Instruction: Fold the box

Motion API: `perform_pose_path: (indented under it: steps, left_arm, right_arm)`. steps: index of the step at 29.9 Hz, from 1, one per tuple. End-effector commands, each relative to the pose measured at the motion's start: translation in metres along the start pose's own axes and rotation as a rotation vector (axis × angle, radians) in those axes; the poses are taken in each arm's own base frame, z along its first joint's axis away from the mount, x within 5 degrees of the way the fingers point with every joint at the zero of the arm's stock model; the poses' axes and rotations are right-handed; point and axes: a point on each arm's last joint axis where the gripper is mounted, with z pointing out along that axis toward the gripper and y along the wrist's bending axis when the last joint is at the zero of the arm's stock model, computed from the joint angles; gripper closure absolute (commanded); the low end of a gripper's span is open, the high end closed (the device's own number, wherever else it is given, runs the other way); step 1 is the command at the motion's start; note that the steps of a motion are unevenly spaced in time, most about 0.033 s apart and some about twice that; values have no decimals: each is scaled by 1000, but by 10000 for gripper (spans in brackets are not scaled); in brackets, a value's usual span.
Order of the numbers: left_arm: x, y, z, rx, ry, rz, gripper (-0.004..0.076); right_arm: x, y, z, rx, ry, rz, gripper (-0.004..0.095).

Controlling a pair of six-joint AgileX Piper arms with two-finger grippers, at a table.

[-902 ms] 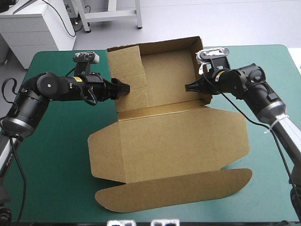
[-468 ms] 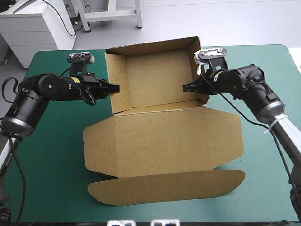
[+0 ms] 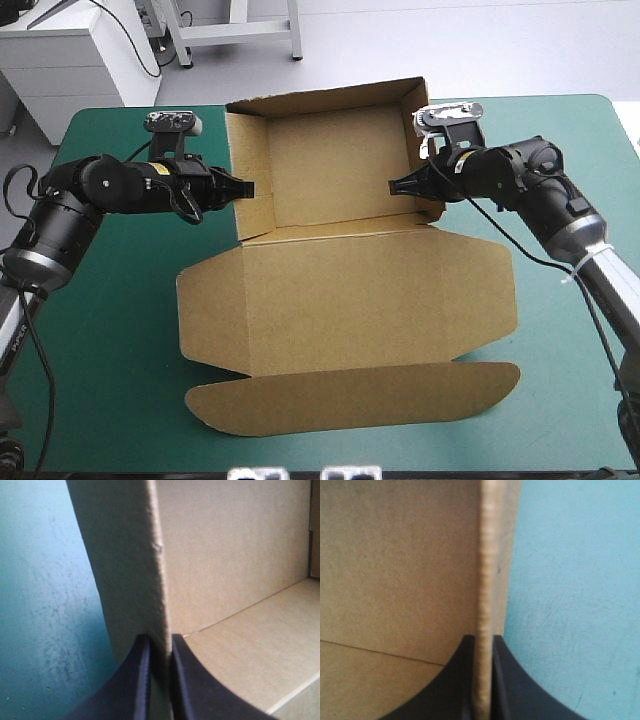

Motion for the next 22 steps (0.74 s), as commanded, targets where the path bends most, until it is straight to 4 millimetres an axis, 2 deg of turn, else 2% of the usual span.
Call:
perform_pose_path:
  steps: [1,8,14,17,22]
  left_arm:
    - [-15,-21,-19,115,-141,-8,732]
    - [-17,-23,-19,147,-160,-16,732]
    - [-25,-19,-20,103,-248,-66,713]
    - [-22,-16,-17,73,-215,29,605]
    - [-22,-13,-7,80,-197,-4,258]
  right_arm:
    - [-16,11,-27,-69,-131,1,922]
    - [-16,12,-27,-80,-126,4,922]
    - [-16,14,-27,-110,-128,3,922]
    - [-16,14,-27,-110,-128,3,922]
    - [-16,15,-28,-121,-130,9,922]
